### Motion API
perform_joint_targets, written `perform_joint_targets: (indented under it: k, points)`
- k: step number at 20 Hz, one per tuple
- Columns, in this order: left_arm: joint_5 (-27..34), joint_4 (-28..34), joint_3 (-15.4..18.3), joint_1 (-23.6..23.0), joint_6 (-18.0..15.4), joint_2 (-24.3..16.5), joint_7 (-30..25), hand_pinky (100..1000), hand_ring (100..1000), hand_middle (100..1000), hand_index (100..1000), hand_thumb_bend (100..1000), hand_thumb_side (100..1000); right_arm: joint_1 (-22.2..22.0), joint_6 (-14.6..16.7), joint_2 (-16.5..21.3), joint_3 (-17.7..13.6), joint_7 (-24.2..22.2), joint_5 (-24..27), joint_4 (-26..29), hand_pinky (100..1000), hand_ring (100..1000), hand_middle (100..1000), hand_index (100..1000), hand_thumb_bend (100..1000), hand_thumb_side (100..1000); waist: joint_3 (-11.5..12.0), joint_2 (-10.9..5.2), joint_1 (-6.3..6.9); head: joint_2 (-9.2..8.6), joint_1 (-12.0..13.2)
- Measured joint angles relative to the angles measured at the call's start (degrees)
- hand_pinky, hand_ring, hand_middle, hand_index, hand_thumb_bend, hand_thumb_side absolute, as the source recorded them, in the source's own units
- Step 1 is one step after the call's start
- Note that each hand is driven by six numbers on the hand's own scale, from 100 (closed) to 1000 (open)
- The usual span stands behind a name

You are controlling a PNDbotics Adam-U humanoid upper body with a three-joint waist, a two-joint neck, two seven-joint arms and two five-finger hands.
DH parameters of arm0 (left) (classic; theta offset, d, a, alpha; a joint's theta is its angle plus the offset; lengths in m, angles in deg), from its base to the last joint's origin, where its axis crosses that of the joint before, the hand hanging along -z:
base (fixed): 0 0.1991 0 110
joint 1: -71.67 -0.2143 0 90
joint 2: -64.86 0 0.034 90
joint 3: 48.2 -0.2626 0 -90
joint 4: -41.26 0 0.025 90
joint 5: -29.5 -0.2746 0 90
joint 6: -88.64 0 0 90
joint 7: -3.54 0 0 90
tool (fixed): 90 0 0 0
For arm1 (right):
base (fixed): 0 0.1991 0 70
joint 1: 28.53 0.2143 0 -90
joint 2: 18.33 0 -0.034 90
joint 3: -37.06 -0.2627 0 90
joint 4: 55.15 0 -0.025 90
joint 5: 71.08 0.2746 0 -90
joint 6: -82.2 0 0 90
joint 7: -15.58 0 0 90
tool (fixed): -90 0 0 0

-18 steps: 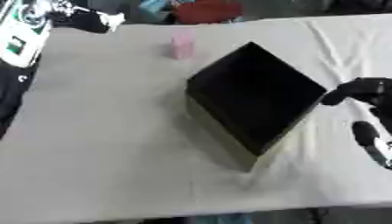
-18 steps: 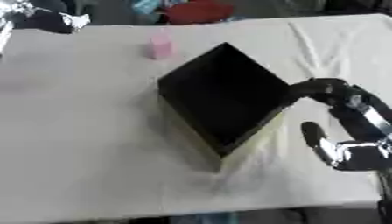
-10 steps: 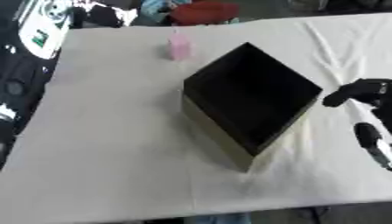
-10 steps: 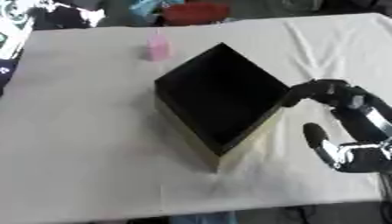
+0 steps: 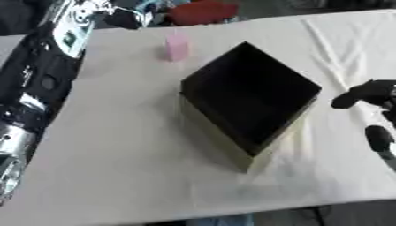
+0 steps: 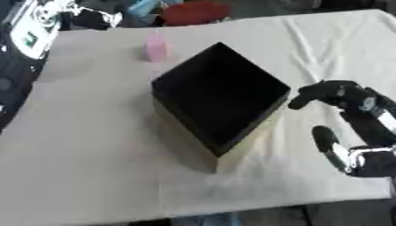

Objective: Pick up objects on the table and place them in the box.

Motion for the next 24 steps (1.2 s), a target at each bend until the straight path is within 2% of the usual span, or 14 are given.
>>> perform_joint_targets:
  k: [1, 6, 9, 12, 15, 16, 19, 20, 24]
  points:
    - [-1.2, -0.82, 0.35, 0.25, 0.31, 0.04, 0.55, 687, 679, 698, 848, 100, 251, 0.17, -0.1, 0.0, 0.19, -0.1, 0.14, 0.0, 748, 704, 637, 852, 100, 394, -0.39, 0.12, 0.08, 0.0, 0.22]
    - [-6.87, -4.44, 1.74, 1.58, 0.6, 0.04, -0.45, 693, 658, 689, 823, 100, 413, 0.93, -0.58, 0.0, 0.63, -0.58, 0.76, 0.0, 747, 702, 634, 852, 100, 398, -1.92, 0.74, 0.47, 0.0, 1.33]
    - [-9.73, -6.06, 2.67, 2.16, 0.72, -0.01, -3.03, 685, 639, 689, 822, 100, 468, 1.44, -0.9, 0.0, 0.97, -0.9, 1.02, -0.01, 747, 701, 633, 851, 100, 399, -2.89, 1.09, 0.73, 0.0, 1.99]
    - [-12.03, -6.94, 3.6, 2.7, 1.2, -0.08, -4.93, 682, 642, 685, 813, 100, 478, 1.82, -1.21, 0.0, 1.23, -1.21, 1.33, -0.01, 747, 701, 633, 851, 100, 399, -3.72, 1.59, 0.87, 0.0, 2.55]
    - [-13.95, -7.28, 4.12, 2.72, 1.88, -0.36, -5.75, 683, 647, 689, 817, 100, 479, 1.97, -1.46, 0.0, 1.38, -1.46, 1.57, -0.01, 747, 701, 632, 851, 100, 400, -4.23, 1.96, 0.88, 0.0, 2.85]
    - [-14.51, -7.37, 4.28, 2.72, 2.05, -0.52, -5.9, 683, 648, 688, 816, 100, 431, 2.01, -1.52, 0.0, 1.47, -1.52, 1.68, -0.01, 747, 700, 632, 851, 100, 401, -4.33, 2.04, 0.88, 0.0, 2.87]
    - [-16.01, -7.39, 4.61, 2.73, 2.72, -0.57, -5.77, 684, 652, 690, 815, 100, 376, 2.41, -1.74, -0.01, 1.67, -1.74, 1.93, -0.01, 747, 700, 631, 850, 100, 403, -4.46, 2.31, 0.89, 0.0, 2.96]
    - [-16.41, -7.4, 4.63, 2.73, 2.88, -0.57, -5.67, 687, 656, 692, 815, 100, 333, 2.42, -1.79, -0.02, 1.67, -1.79, 1.95, -0.01, 747, 700, 631, 850, 100, 401, -4.56, 2.38, 0.9, 0.0, 3.01]
    - [-17.75, -7.76, 4.75, 2.69, 3.81, -0.57, -4.87, 683, 652, 685, 813, 100, 301, 2.5, -2.01, -0.03, 1.73, -2.01, 2.03, -0.01, 747, 700, 630, 850, 100, 402, -4.89, 2.77, 0.97, -0.01, 3.29]
